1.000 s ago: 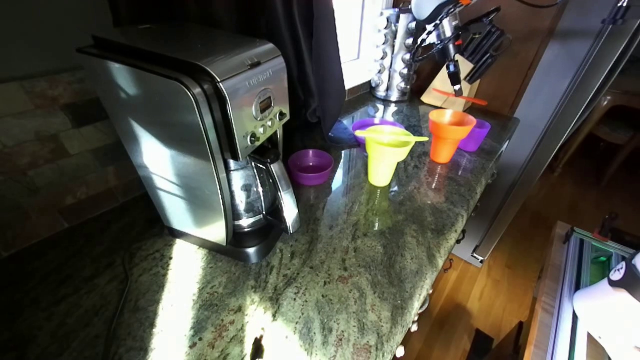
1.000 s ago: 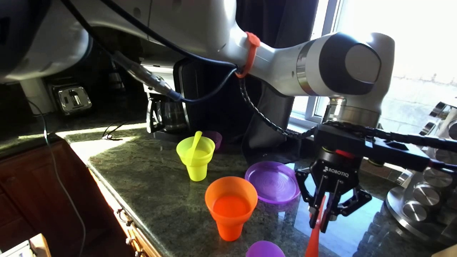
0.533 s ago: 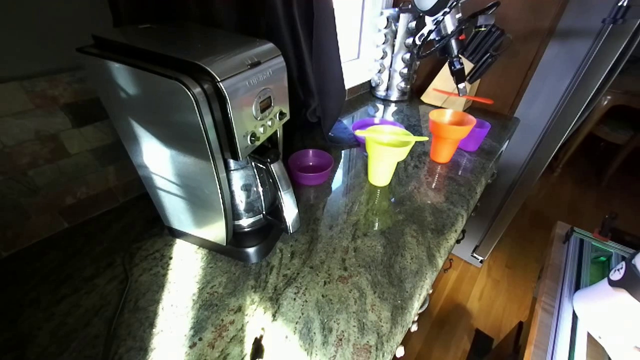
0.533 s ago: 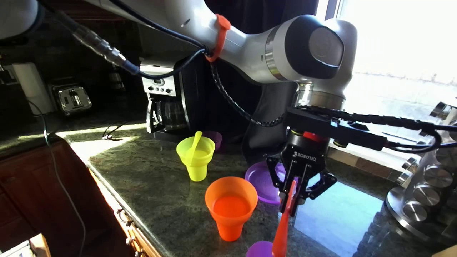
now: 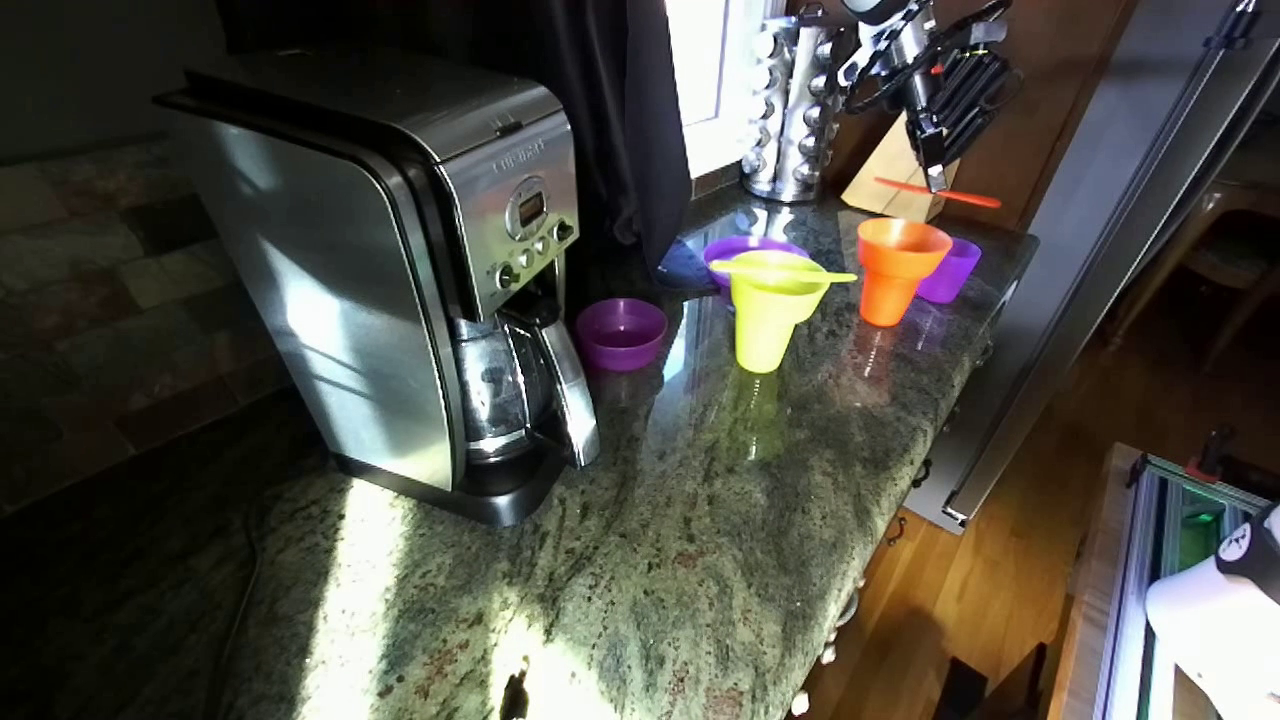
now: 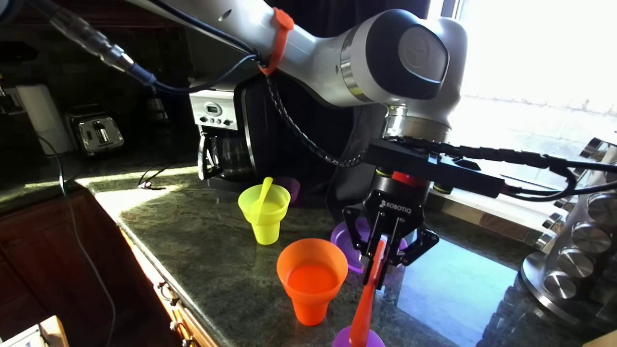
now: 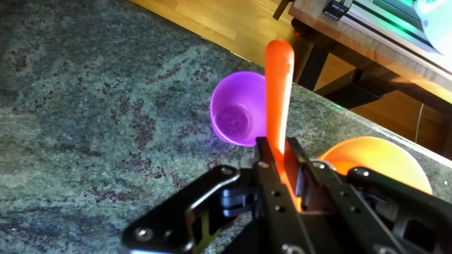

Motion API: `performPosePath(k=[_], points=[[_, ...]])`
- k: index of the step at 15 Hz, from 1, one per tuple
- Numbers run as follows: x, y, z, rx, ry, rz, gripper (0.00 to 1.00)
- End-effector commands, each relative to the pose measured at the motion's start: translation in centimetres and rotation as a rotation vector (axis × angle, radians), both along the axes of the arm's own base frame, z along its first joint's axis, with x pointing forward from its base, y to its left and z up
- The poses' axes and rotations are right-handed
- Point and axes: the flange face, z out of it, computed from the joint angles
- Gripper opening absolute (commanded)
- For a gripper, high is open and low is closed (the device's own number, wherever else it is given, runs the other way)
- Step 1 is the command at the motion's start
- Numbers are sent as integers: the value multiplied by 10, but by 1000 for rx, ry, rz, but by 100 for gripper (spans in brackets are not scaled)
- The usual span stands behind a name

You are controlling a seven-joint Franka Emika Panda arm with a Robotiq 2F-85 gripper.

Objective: Pick up the orange bowl and place it on top of the orange cup, pick up the orange knife and place it on top of the orange bowl

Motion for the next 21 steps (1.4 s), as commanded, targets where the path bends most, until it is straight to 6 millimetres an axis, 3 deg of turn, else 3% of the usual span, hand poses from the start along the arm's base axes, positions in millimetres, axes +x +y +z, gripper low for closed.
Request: performPosePath(k=[1,9,16,21], points=[[-6,13,3,-13,-11,53,4],[-20,46,10,-77,32,90,4],[-43,54,16,-101,70,96,4],[-48,63,13,-77,78,108,4]])
